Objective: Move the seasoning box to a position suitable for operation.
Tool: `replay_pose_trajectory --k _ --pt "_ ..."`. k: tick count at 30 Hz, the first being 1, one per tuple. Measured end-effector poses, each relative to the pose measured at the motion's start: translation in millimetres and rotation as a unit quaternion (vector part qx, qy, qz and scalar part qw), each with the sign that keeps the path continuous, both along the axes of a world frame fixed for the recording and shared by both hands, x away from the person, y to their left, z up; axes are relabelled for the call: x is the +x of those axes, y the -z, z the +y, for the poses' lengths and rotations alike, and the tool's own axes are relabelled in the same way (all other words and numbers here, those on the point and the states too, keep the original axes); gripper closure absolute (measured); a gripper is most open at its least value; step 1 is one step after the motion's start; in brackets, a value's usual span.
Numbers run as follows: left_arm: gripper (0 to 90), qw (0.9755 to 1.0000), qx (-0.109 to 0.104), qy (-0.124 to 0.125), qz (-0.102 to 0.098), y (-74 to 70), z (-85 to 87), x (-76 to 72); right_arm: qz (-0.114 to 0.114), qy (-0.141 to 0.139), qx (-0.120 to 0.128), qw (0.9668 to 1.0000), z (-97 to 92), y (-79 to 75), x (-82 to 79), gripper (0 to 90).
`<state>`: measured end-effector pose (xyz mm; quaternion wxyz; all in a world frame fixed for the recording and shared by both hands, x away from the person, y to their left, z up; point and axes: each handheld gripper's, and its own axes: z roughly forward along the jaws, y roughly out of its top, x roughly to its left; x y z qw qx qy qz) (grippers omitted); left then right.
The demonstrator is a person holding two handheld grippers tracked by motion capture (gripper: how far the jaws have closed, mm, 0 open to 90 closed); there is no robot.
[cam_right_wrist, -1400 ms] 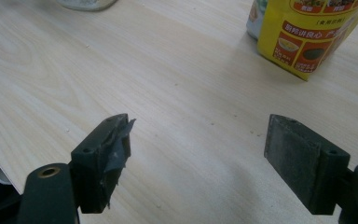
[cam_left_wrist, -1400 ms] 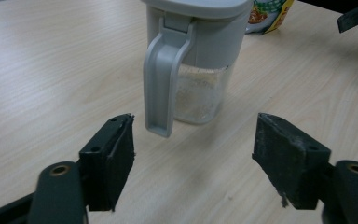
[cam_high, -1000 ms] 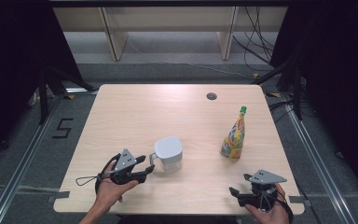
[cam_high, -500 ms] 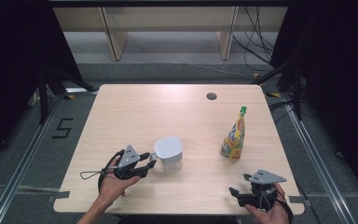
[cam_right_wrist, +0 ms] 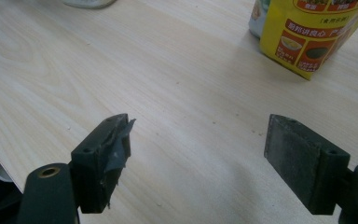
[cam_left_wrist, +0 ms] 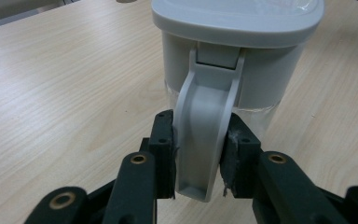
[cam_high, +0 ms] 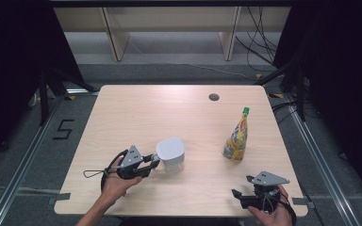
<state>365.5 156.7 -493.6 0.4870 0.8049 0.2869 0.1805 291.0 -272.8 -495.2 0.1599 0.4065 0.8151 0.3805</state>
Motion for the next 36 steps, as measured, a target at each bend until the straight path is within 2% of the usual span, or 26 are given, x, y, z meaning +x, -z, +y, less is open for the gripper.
replay_pose_trajectory --k 3,4,5,8,11,14,16,18,21,24,26,32,36 --pt "68.4 1.0 0.0 0.008 0.0 -0.3 0.4 -0.5 0.005 -0.002 0.001 1.0 -0.2 -0.1 0.0 23.6" --pt "68.4 1.0 -0.004 0.004 0.007 0.0 0.0 -2.0 0.004 -0.002 -0.001 1.0 -0.4 -0.1 0.1 23.6" --pt "68.5 1.0 -0.002 0.004 0.0 -0.1 -0.1 -4.1 0.003 -0.002 -0.001 1.0 -0.6 -0.4 0.1 23.6" --pt "68.5 0.9999 -0.002 0.017 -0.002 -0.7 0.2 -7.5 0.001 -0.005 -0.002 1.0 -0.7 -0.1 0.5 23.6" --pt "68.5 0.9997 -0.009 0.021 0.006 -0.3 -0.5 -12.0 0.0 -0.004 -0.003 1.0 -0.8 -0.2 0.4 23.6" --pt "68.5 0.9995 -0.003 0.03 -0.001 -1.2 -0.3 -14.2 -0.005 -0.003 -0.006 1.0 -0.9 -0.5 0.6 23.6" --pt "68.6 0.9995 -0.007 0.03 0.003 -1.8 -1.9 -18.4 0.003 -0.004 -0.002 1.0 -0.3 -0.2 0.3 23.6" --pt "68.6 0.999 -0.001 0.044 -0.004 -3.2 -2.1 -20.4 0.006 0.002 0.001 1.0 0.5 -0.4 -0.9 23.6" --pt "68.6 0.9992 -0.008 0.038 0.004 -2.3 -2.1 -22.2 0.003 -0.002 -0.003 1.0 -0.4 -0.5 -0.2 23.6" --pt "68.6 0.9994 -0.003 0.035 0.005 -2.5 -1.8 -22.3 0.004 -0.004 -0.001 1.0 -0.3 -0.3 -0.1 23.6" --pt "68.5 0.9994 -0.009 0.031 0.013 -2.2 -2.2 -22.3 0.003 -0.003 -0.001 1.0 -0.1 -0.2 -0.2 23.6" --pt "68.4 0.9997 0.001 0.019 0.012 -2.6 -2.8 -22.0 0.0 -0.001 -0.003 1.0 -0.2 -0.3 -0.4 23.6" --pt "68.3 0.9999 0.005 0.008 0.011 -2.7 -3.7 -22.6 0.008 0.001 0.0 1.0 0.8 -0.1 -1.0 23.6"
